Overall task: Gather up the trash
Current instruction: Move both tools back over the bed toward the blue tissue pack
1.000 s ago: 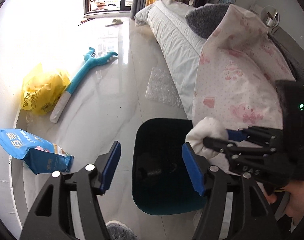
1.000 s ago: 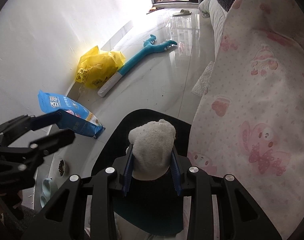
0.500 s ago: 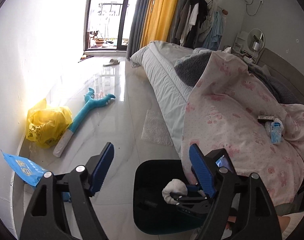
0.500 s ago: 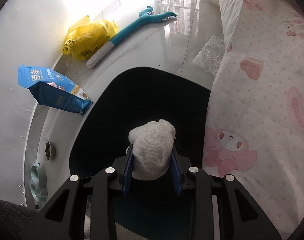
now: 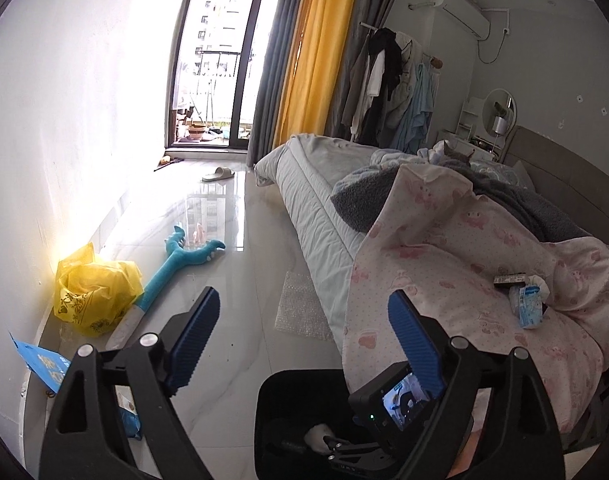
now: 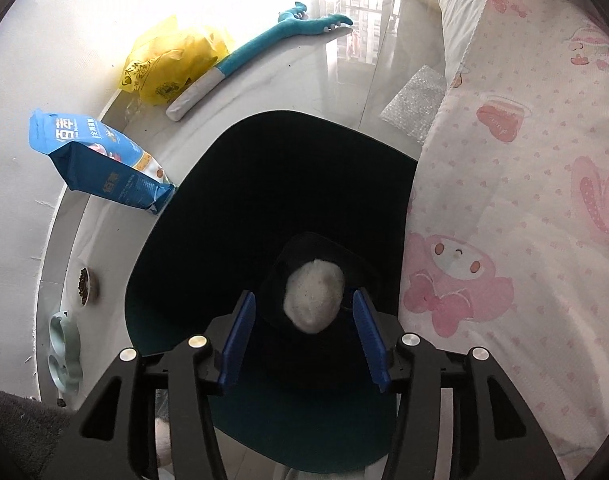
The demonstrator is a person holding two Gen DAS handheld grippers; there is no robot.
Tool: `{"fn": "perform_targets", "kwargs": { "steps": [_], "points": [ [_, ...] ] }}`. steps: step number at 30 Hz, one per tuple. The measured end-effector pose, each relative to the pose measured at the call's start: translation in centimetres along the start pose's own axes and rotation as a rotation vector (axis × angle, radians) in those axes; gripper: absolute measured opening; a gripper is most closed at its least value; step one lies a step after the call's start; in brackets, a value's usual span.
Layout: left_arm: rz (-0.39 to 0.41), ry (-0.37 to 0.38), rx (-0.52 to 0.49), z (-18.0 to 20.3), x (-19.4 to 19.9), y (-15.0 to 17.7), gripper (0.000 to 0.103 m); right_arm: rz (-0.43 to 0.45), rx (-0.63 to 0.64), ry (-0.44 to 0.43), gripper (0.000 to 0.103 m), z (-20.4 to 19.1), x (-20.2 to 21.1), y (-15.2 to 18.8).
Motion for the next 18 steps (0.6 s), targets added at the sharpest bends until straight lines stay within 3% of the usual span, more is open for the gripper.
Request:
{"fn": "perform_targets", "kwargs": {
  "steps": [10,18],
  "points": [
    [0.092,0.001,-0.004,2.3,0.7,-2.7,0.094,0.124,0.017,-0.092,0.064,-0.9,5.6,-0.7],
    [0.094,0.015,-0.031,5.0,-0.3,-3.1,0.094,0.306,0.039,-0.064,0.072,1.4,12.2,-1.7]
  ]
}}
Point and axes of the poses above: each gripper's, at about its wrist camera, not at the fingertips, and x roughly against the way its jaws point, z to its right, y to its underside, the point moved 4 cm from there along -x, roughly the way its jaws point, and after that the axes turned 7 degrees about z, right-handed, at the moved point
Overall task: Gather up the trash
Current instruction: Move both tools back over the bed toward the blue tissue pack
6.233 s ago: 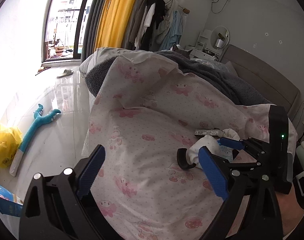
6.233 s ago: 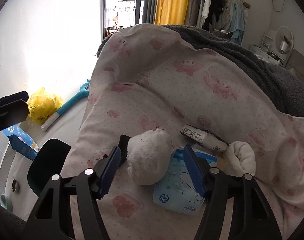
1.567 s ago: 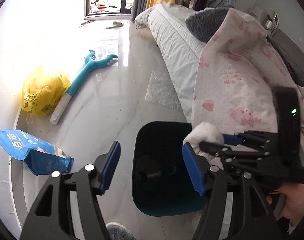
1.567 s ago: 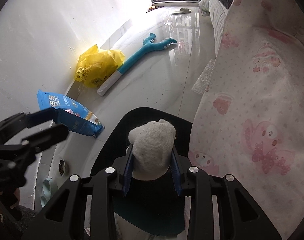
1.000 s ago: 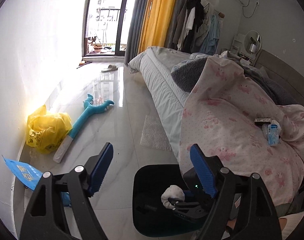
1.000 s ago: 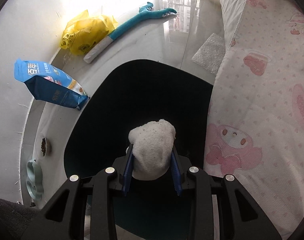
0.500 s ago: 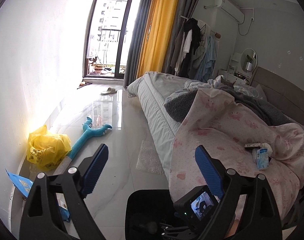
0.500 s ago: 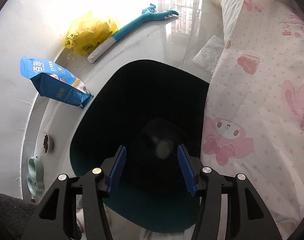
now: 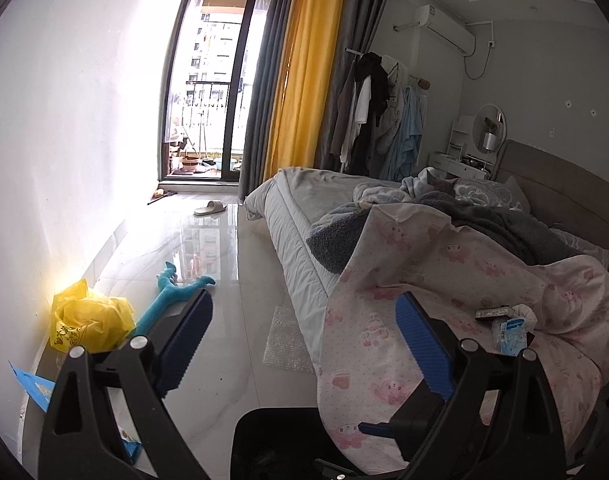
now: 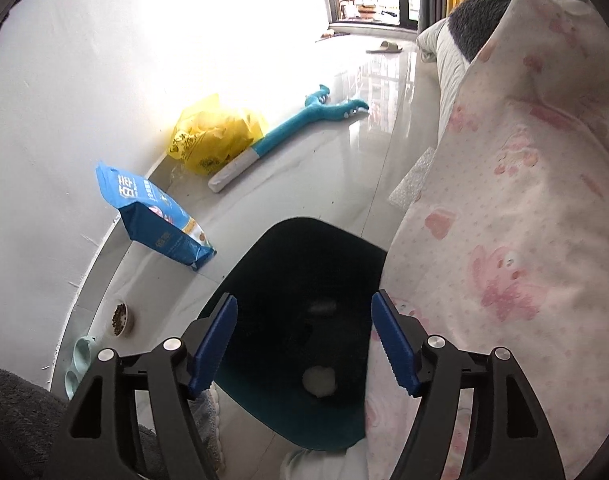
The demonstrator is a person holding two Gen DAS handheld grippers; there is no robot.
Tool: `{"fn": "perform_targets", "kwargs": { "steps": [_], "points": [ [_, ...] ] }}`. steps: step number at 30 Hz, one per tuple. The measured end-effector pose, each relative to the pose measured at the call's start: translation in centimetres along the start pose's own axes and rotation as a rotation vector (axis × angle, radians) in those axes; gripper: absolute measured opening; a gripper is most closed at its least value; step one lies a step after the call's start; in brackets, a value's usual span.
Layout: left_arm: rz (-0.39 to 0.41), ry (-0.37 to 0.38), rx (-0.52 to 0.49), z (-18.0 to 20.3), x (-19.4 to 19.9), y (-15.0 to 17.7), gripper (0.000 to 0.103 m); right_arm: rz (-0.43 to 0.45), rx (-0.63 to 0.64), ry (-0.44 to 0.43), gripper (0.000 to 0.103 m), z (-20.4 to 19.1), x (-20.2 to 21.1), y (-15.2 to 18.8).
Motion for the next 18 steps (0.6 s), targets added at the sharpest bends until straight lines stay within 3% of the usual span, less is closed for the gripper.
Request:
{"fn": "perform_targets", "kwargs": {
  "steps": [9,18],
  "points": [
    [-0.010,0.029,0.017,3.1,-1.1,-0.4,0.095,0.161,0.000,0.104,0.076,5.1,5.8,-1.9],
    [-0.034,0.075,0.002,7.6,-2.5,0.0,0.095,0.264,-0.045,0.172,0.079,10.6,10.7,-2.1]
  ]
}}
Point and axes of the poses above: each gripper's, at about its wrist camera, not at the fingertips, and x roughly against the way its jaws point, z to its right, y to its underside, the point moved 4 cm from there along -x, roughly the way its jaws point, and after that the axes turned 7 degrees about z, right-handed, at the moved point
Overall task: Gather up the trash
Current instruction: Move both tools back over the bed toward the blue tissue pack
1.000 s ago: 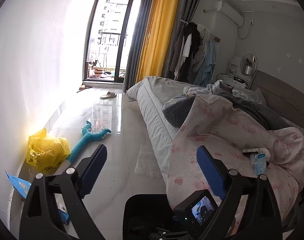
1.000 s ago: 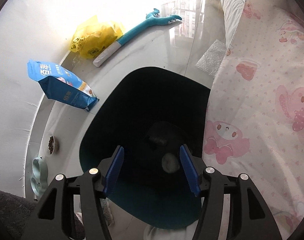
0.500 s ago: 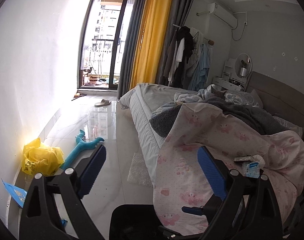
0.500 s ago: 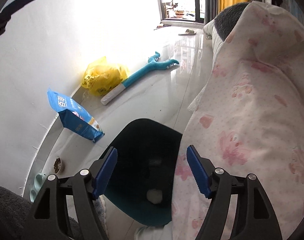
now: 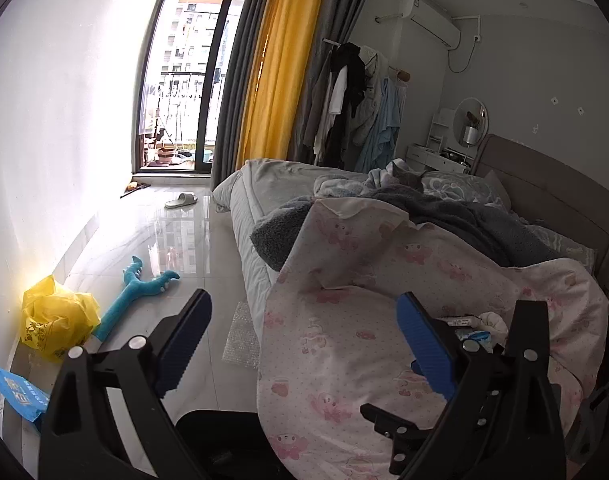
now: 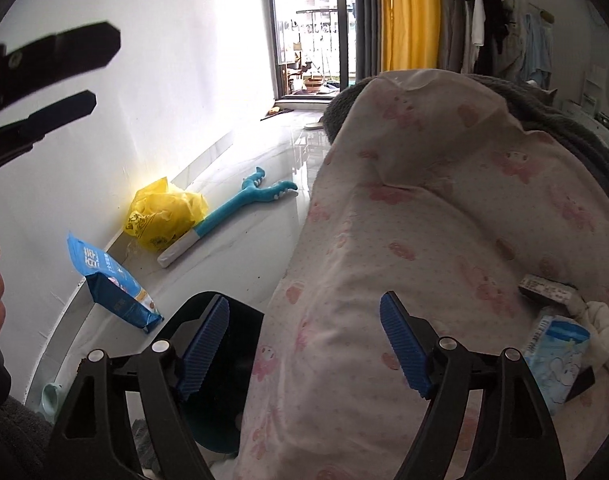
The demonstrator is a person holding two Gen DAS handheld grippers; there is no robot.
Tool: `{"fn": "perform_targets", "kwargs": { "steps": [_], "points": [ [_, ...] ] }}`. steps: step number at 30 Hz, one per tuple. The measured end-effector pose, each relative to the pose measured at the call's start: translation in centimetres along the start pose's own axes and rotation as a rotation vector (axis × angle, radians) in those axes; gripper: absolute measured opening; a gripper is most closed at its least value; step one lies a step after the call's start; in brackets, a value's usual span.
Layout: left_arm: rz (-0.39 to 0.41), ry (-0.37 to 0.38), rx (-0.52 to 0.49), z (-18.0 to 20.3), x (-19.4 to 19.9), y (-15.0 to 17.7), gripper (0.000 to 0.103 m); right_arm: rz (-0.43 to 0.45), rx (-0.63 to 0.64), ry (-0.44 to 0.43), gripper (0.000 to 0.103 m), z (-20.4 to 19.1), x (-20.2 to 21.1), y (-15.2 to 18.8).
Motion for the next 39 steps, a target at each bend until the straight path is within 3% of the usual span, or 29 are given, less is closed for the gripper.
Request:
{"fn": "perform_targets", "kwargs": {
  "steps": [10,22,30,39],
  "points": [
    [-0.079,0.060,0.001,4.4,-3.4,1.8,0.095,0.027,-0.051,0.098,0.081,7.5,3.1,0.8],
    [-0.182,0.143,-0.002,11.1,-7.4,4.6,0.095,0.006,-0.063,0.201,0.082,15.7,7.0,4.6],
    [-0.272,0.196,0.028,14.7,-10.0,6.8,0.095,-0.020,-0.081,0.220,0.082,18.8,8.2,6.8],
    [-0.372,0.258,-0.009,19.5,-12.2,9.5,0.095,-0.053,-0.084,0.209,0.082,20.7,8.5,9.1]
  ]
}}
Point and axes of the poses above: each gripper's, at about its wrist camera, not at the fingertips, and x roughly against the way its jaws point, z to its right, y to its underside, the point moved 4 cm from there along -x, roughly the way its jaws point, and after that the axes turned 7 degrees about z, right-handed, at the moved point
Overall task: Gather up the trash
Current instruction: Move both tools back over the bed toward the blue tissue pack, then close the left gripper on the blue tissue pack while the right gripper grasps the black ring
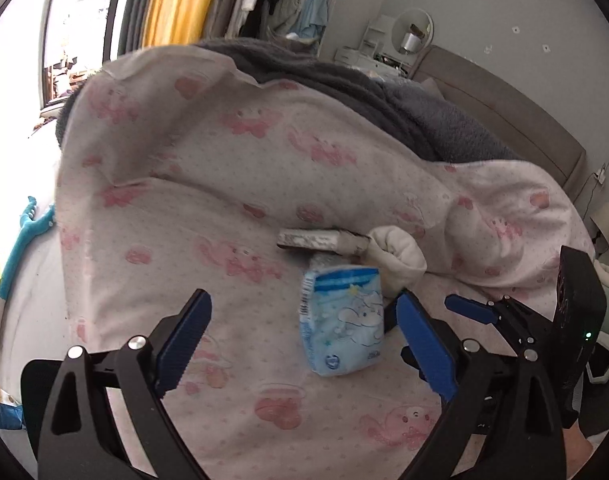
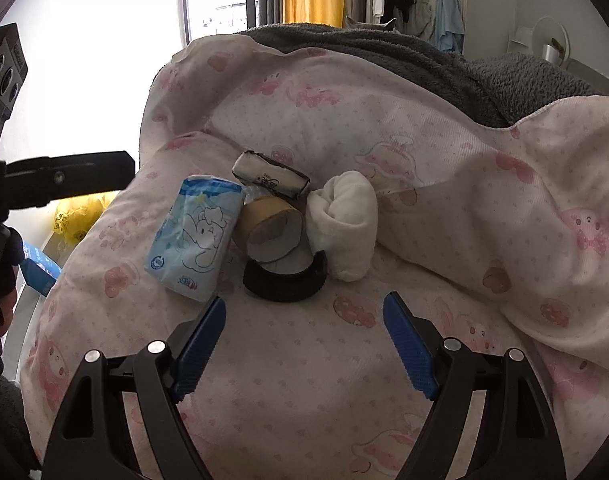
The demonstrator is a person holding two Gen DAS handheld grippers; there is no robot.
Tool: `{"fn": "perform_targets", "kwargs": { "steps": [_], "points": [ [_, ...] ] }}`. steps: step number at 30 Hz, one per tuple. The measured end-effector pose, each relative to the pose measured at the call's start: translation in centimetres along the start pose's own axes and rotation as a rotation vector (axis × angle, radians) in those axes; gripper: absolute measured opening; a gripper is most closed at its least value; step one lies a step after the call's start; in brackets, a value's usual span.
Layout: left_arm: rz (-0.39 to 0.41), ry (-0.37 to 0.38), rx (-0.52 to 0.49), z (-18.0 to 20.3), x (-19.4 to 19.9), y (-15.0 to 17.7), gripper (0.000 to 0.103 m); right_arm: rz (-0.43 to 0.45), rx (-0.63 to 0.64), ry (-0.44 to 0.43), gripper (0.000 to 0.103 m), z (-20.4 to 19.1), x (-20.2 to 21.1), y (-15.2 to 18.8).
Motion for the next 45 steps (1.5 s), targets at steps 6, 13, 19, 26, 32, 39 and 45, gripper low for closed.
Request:
{"fn": "perform_targets", "kwargs": {
  "steps": [6,13,19,26,32,39,45],
  "points": [
    [-0.069,0.008,-0.034,1.8,-2.6,1.1,0.094,0.006,0.001,-0.019,0.082,0.1,0.2,0.2],
    [-0.128,0.011,-0.020,2.2,-5.2,2.3,0.073,0.008,-0.013,-0.031,0.082,0.4,0.1,0.3],
    [-0.134,0.040,-0.015,1.9,-5.7,2.7,0.055,0.010,-0.015,-0.040,0.082,0.2,0.2,0.2],
    [-0.069,0.029,-0.050,1.4,-3.4,1.9,0.054,-0.001,-0.079,-0.063,0.076,0.0,-0.7,-0.5],
    [-0.013,0.029,-0.050,0.2,-0.9,1.1,0.054,-0.043,-0.135,-0.063,0.067,-0.4,-2.3,-0.7],
    [0.029,0.018,-0.014,-1.6,1.5,0.1,0.054,-0.087,-0.176,-0.034,0.055,-0.8,-3.4,-0.9],
    [0.053,-0.003,-0.020,-2.9,3.7,-0.4,0.054,-0.080,-0.198,-0.007,0.045,-0.6,-3.7,-0.9]
  ]
}}
Point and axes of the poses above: each gripper's, at about its wrist camera, not at the fingertips, and x roughly against the way its jaws point, z to its right, y to its underside, the point moved 4 cm from there along -x, roughly the way its jaws point, and after that the axes turned 7 degrees about z, right-handed, at the moved point
